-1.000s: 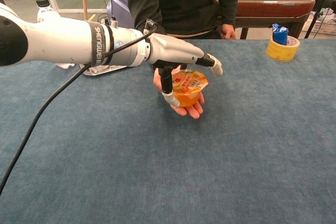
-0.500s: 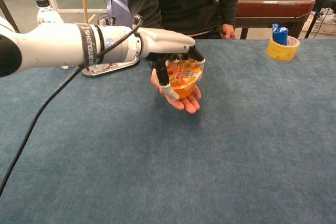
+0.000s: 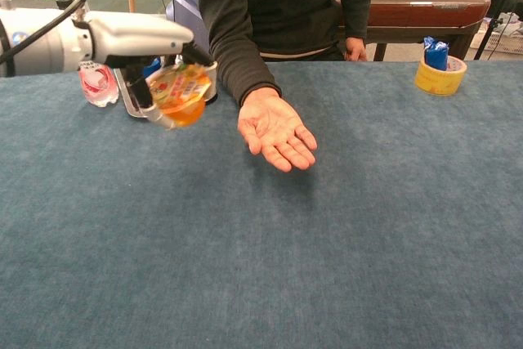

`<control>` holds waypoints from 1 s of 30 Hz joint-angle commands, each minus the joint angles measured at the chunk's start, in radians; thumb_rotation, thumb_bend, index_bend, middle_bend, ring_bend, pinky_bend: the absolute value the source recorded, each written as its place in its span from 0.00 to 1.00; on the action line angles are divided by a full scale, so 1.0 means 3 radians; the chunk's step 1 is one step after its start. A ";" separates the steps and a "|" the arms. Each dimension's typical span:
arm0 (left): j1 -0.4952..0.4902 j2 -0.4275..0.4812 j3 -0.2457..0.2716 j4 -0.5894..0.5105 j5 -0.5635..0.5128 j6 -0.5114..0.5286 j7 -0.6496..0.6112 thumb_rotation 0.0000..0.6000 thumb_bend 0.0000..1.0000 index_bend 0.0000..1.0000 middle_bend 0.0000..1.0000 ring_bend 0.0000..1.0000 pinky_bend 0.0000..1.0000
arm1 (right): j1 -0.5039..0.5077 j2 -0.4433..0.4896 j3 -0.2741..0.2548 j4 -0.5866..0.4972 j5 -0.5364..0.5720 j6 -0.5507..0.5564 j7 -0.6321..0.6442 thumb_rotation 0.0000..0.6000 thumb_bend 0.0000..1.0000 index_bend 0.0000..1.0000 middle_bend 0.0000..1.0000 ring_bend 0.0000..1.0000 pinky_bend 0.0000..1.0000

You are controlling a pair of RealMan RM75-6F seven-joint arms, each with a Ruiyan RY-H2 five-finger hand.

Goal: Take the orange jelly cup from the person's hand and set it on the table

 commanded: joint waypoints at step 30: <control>0.0717 0.0126 -0.0034 -0.0525 -0.0894 0.0554 0.0579 1.00 0.17 0.00 0.00 0.00 0.19 | -0.0087 -0.0015 -0.0029 0.0110 0.0032 0.0093 0.0127 1.00 0.30 0.20 0.13 0.00 0.08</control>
